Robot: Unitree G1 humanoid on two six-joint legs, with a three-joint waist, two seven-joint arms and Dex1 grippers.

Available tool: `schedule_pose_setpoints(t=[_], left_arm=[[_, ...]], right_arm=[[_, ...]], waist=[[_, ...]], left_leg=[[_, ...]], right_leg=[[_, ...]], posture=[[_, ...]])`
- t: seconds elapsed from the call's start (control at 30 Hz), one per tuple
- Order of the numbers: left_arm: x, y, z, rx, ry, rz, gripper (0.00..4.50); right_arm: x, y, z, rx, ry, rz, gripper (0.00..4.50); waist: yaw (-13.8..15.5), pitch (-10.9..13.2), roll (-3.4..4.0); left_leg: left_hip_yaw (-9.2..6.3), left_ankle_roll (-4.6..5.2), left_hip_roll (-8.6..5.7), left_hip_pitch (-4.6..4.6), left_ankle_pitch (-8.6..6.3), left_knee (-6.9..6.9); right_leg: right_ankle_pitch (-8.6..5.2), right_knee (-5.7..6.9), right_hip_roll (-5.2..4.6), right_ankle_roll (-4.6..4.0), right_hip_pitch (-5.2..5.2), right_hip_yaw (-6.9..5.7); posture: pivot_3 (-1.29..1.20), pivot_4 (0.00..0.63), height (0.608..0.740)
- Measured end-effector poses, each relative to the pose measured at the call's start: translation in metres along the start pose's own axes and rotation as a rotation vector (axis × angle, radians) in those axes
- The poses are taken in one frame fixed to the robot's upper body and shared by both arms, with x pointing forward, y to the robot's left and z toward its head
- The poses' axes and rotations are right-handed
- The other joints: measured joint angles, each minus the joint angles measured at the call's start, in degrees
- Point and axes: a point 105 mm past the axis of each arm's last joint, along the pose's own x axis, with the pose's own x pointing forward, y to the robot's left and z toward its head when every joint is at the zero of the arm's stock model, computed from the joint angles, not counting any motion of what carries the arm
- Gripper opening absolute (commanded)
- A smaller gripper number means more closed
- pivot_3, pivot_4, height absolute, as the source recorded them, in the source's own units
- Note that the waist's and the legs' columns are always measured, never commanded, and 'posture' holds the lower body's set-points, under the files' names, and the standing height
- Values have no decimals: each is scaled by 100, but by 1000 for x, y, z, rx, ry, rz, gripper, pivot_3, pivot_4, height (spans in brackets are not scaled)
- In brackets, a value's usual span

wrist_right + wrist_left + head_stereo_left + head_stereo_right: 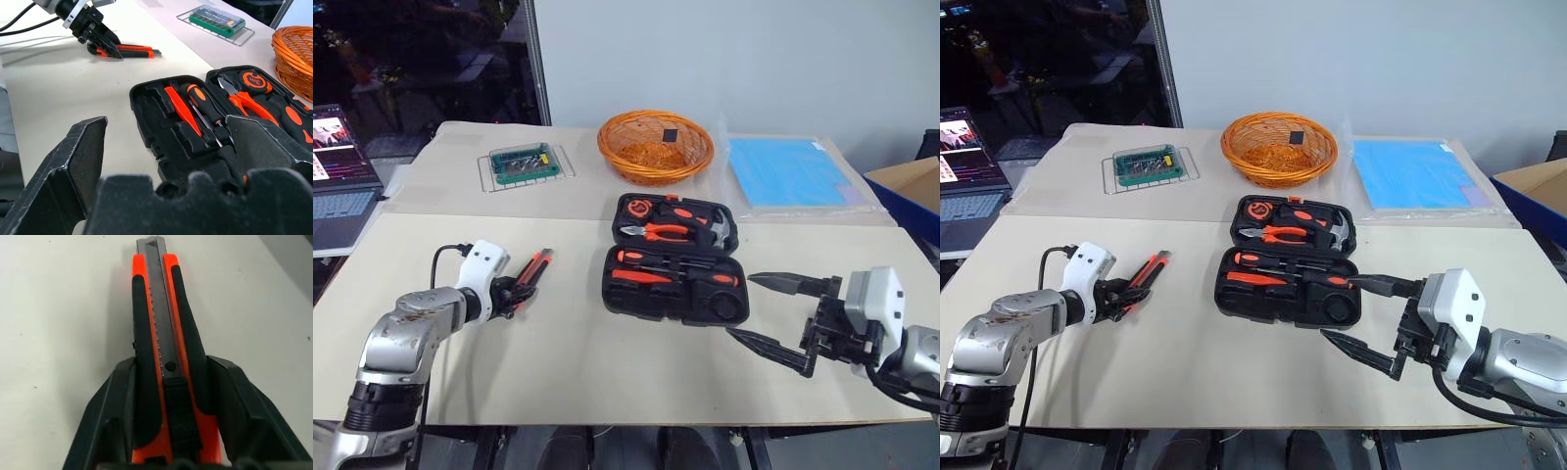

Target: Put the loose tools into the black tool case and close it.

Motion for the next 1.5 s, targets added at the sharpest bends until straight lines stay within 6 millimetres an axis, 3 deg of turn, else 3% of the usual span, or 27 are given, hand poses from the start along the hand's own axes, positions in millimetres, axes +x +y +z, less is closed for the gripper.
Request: schedule_pose_setpoints(t=[0.17, 0.3, 0.4, 0.5, 0.6, 0.7, 0.93, 1.33, 1.37, 1.43, 1.5], left_arm=[[3, -9, 6, -49, -83, -69, 1717], [-6, -38, 41, -40, -219, -308, 1717], [-11, -78, 74, 189, -225, -558, 1717], [0, -130, 97, 438, -240, -801, 1717], [20, -160, 99, 579, -204, -925, 1717], [42, -173, 90, 678, -134, -976, 1717], [71, -173, 76, 849, -48, -976, 1717], [79, -160, 76, 956, 4, -979, 1717], [78, -159, 76, 945, 11, -989, 2516], [77, -158, 76, 924, 17, -998, 2923], [75, -160, 78, 905, 15, -1016, 3683]], right_arm=[[-1, 1, -2, 7, 6, -1, 4500], [-2, 1, -2, 7, 9, -7, 4500], [-13, 0, -4, 9, 36, -32, 4500], [-27, -1, 0, -4, 56, -47, 4500], [-37, 1, 2, -18, 84, -48, 4500], [-45, 2, 5, -11, 100, -59, 4500], [-45, 13, 12, -20, 116, -57, 4500], [-42, 16, 12, -18, 119, -86, 4500], [-42, 15, 12, -18, 118, -89, 4500], [-42, 15, 13, -18, 117, -93, 4500], [-42, 14, 13, -19, 116, -95, 4500]], waist=[[12, 1, -2], [8, 5, -8], [67, 4, -6], [145, 2, -3], [120, 0, -3], [30, 1, -3], [-10, 1, -3], [-5, 1, -3], [-10, 1, -3], [-7, 1, -3], [-4, 0, -3]], left_leg=[[0, 0, 2, -1, 0, 0], [4, 1, -1, -5, 0, 1], [19, 0, -13, -4, 1, 4], [22, 1, -16, -4, 2, 12], [21, 5, -15, -2, 2, 13], [12, 6, -12, -4, 2, 12], [8, 7, -12, -8, 2, 12], [7, 8, -14, -18, 3, 13], [7, 8, -13, -19, 3, 13], [7, 8, -13, -19, 3, 13], [6, 8, -14, -20, 3, 13]], right_leg=[[0, -1, -4, 0, 0, -1], [1, -1, -1, -1, -2, 0], [-3, -2, 3, 2, 4, 0], [1, -21, 6, 7, 28, 1], [2, -27, 13, 9, 34, 6], [2, -18, 23, 10, 27, 10], [3, -11, 23, 22, 19, 11], [17, -12, 21, 52, 13, 11], [17, -11, 22, 53, 11, 11], [17, -8, 22, 52, 10, 11], [17, -7, 21, 53, 10, 10]], posture=[[0, 150, 740], [0, 150, 740], [0, 150, 740], [0, 150, 740], [0, 150, 740], [0, 150, 740], [0, 150, 740], [0, 150, 740], [0, 150, 740], [0, 150, 740], [0, 150, 740]])
